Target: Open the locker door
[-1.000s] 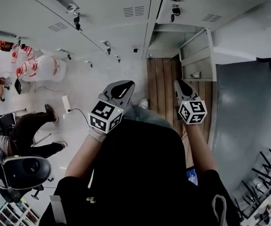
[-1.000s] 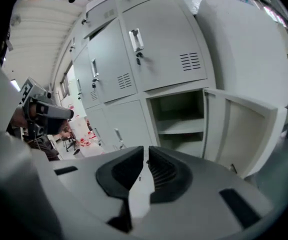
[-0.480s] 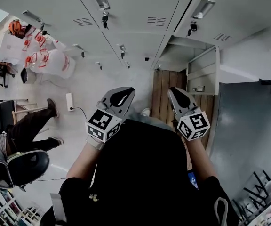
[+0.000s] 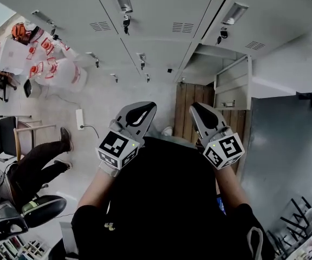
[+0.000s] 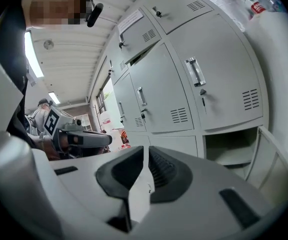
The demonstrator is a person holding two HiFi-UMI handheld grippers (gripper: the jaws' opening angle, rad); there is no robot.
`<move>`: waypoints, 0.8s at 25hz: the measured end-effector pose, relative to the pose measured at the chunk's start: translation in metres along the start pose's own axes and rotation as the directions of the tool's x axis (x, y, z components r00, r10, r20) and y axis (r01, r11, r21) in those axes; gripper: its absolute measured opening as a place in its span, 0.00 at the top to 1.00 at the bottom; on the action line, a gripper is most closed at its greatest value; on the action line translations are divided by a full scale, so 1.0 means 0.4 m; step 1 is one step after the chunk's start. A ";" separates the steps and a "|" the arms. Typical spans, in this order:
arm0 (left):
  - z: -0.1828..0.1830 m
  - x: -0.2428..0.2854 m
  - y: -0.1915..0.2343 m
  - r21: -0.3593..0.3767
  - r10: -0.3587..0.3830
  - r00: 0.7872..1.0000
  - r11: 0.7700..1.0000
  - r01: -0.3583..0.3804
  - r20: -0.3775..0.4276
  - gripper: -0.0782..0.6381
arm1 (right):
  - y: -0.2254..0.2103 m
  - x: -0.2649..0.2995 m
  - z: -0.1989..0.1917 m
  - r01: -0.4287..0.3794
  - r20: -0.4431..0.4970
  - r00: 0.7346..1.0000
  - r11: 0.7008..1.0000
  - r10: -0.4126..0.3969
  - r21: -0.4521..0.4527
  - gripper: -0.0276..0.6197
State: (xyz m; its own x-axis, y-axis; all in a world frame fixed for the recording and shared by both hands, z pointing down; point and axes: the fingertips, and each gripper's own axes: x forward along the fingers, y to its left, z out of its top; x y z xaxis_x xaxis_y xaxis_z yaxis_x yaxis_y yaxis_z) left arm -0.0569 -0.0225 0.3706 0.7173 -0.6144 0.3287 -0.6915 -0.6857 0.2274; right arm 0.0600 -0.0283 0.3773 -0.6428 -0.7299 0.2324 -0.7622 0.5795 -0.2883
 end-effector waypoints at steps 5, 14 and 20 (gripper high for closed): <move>0.015 0.002 -0.008 0.008 -0.013 1.000 1.000 0.013 0.017 0.86 | 0.017 -0.006 0.023 0.002 0.015 1.000 1.000 -0.002 -0.011 0.88; 0.023 0.009 -0.015 0.012 -0.030 0.999 0.999 0.029 0.027 0.86 | 0.030 -0.016 0.037 0.004 0.027 1.000 0.999 -0.004 -0.033 0.88; 0.023 0.012 -0.021 0.019 -0.035 0.999 0.999 0.035 0.026 0.86 | 0.019 -0.026 0.021 0.022 0.017 1.000 1.000 -0.022 -0.012 0.88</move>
State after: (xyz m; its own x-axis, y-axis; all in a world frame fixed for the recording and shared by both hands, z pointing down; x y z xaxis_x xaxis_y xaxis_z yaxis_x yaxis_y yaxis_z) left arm -0.0471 -0.0233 0.3618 0.7431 -0.5998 0.2967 -0.6644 -0.7139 0.2212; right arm 0.0613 -0.0195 0.3648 -0.6245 -0.7484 0.2233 -0.7773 0.5676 -0.2715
